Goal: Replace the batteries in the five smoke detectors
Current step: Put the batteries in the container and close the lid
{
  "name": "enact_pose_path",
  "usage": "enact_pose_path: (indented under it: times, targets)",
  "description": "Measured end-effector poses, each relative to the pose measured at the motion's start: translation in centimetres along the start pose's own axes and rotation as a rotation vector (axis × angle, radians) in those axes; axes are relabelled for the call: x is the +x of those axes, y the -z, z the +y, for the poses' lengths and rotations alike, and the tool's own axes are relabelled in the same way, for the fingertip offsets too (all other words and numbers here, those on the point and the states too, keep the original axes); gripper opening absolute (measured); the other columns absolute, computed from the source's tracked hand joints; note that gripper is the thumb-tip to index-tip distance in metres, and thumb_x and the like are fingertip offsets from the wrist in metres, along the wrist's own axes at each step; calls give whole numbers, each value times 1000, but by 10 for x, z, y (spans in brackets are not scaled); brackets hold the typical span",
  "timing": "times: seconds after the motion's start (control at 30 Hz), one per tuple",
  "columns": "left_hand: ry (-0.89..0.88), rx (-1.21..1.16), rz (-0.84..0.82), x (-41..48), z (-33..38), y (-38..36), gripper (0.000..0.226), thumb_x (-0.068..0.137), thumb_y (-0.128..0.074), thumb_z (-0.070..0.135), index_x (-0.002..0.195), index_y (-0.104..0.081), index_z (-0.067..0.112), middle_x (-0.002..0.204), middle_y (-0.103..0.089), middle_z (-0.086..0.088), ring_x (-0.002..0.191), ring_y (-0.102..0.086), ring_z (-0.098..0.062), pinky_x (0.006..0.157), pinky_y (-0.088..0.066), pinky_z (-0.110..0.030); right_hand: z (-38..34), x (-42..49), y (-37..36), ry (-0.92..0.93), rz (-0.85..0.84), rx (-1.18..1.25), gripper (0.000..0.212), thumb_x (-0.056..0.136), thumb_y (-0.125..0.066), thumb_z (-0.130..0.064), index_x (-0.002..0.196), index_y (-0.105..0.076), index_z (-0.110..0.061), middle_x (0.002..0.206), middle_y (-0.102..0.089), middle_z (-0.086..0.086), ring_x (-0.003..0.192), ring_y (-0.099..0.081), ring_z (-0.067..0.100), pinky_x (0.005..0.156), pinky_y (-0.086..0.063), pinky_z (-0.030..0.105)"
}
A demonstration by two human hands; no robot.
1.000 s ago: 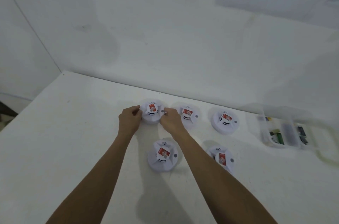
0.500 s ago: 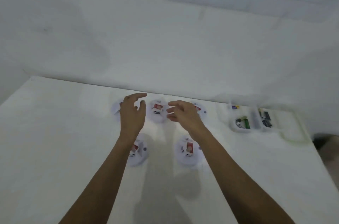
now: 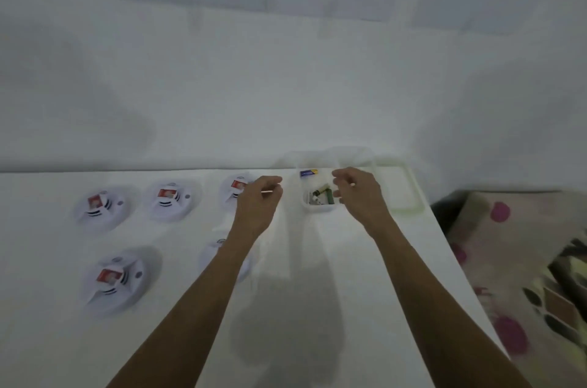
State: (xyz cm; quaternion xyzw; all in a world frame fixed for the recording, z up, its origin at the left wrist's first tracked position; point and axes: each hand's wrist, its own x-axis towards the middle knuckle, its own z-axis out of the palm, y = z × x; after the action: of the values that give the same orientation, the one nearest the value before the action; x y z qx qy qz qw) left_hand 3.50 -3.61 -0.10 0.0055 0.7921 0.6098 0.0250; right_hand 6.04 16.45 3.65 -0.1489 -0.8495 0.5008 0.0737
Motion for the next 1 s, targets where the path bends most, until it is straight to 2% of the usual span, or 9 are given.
enact_pose_path:
  times: [0.1,0.27,0.33,0.4,0.5,0.67,0.87,0.93,1.0]
  targets:
    - [100,-23,-30,2,4,-31,30,93,-60,15,123,-60,10,110,-64,-8,79,-60,-5,77,-57,-36,23,7,33,-1,72,-122,25,94,-48,-14,107,-69,-11,102,-69,1,94,-65,21,82,-51,32]
    - [189,68,-74,12,1,-61,45,90,-65,26,132,-53,13,120,-63,-14,108,-61,-25,92,-52,-47,65,21,75,-53,248,-154,26,92,-48,-9,110,-67,-9,107,-68,4,99,-65,26,90,-48,31]
    - [210,51,-56,15,-1,-68,45,90,-65,24,131,-52,13,120,-64,-15,107,-62,-27,92,-53,-48,81,27,87,-92,318,-190,27,91,-49,-7,111,-66,-7,110,-67,8,101,-62,26,89,-41,25]
    - [221,28,-31,17,-2,-73,44,90,-63,20,132,-51,12,119,-64,-16,103,-63,-28,90,-54,-48,97,34,98,-150,353,-238,28,91,-50,-8,116,-63,-7,113,-64,12,103,-59,28,89,-40,28]
    - [272,-29,-20,19,-2,-79,43,92,-59,10,134,-49,9,116,-64,-17,93,-63,-26,85,-57,-43,119,44,111,-233,328,-347,38,91,-51,-15,129,-52,-8,124,-54,21,106,-56,36,94,-45,41]
    - [303,-93,-13,21,-3,-81,37,91,-59,3,128,-53,5,112,-65,-18,93,-64,-26,79,-57,-35,141,55,126,-361,167,-398,56,95,-50,-18,144,-30,1,140,-40,25,127,-41,38,100,-36,38]
    - [328,-162,-34,19,-4,-81,37,92,-59,3,128,-54,3,110,-62,-15,95,-62,-25,78,-55,-31,150,69,136,-427,187,-318,48,92,-56,-18,130,-45,9,127,-53,25,117,-51,38,96,-43,40]
    - [343,-176,-39,19,-3,-81,37,91,-60,1,127,-54,2,109,-61,-14,96,-62,-26,79,-55,-32,154,73,138,-434,226,-241,27,86,-62,-15,104,-61,6,98,-62,25,91,-61,35,87,-51,45]
    - [364,-194,-43,20,-1,-80,37,89,-61,-2,125,-55,1,110,-61,-16,97,-63,-28,78,-56,-32,155,75,138,-451,260,-165,14,81,-62,-10,72,-55,-2,71,-53,17,69,-54,29,72,-53,44]
